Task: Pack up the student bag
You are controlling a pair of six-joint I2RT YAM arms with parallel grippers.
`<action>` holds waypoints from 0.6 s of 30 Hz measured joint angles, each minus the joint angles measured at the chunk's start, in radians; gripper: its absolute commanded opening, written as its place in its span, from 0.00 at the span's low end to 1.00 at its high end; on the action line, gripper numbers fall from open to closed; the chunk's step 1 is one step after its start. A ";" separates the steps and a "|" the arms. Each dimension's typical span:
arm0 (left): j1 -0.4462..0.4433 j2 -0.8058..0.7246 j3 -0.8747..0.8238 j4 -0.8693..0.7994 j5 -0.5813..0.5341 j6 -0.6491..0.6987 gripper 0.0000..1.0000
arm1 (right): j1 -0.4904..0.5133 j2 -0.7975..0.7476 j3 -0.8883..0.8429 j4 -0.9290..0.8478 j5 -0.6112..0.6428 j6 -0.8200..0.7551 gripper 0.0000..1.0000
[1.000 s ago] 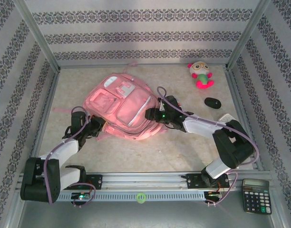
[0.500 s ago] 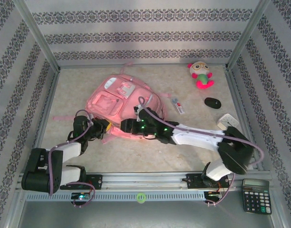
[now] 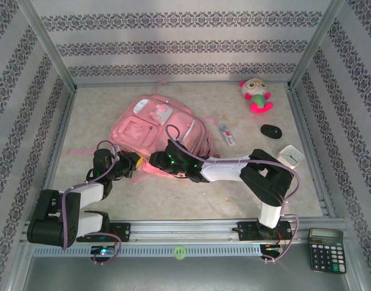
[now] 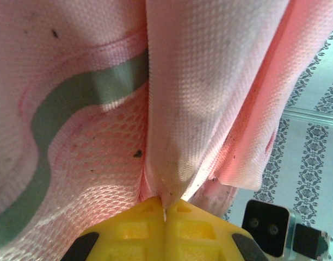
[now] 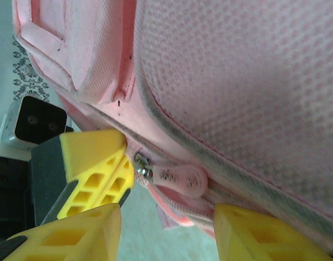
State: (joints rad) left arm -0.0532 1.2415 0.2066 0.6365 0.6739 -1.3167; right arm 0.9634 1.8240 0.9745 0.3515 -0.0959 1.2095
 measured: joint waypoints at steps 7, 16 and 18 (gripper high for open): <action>0.000 0.018 0.000 0.003 0.000 0.003 0.00 | -0.016 0.056 0.041 0.013 -0.030 -0.013 0.43; 0.000 0.027 0.000 0.024 0.013 0.006 0.00 | -0.039 0.075 0.042 0.125 -0.074 -0.062 0.50; 0.000 0.028 0.000 0.024 0.015 0.007 0.00 | -0.039 0.075 0.029 0.161 -0.062 -0.051 0.51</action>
State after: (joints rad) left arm -0.0532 1.2694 0.2066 0.6609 0.6888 -1.3098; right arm 0.9249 1.8988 1.0031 0.5125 -0.1581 1.1587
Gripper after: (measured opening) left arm 0.047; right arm 0.495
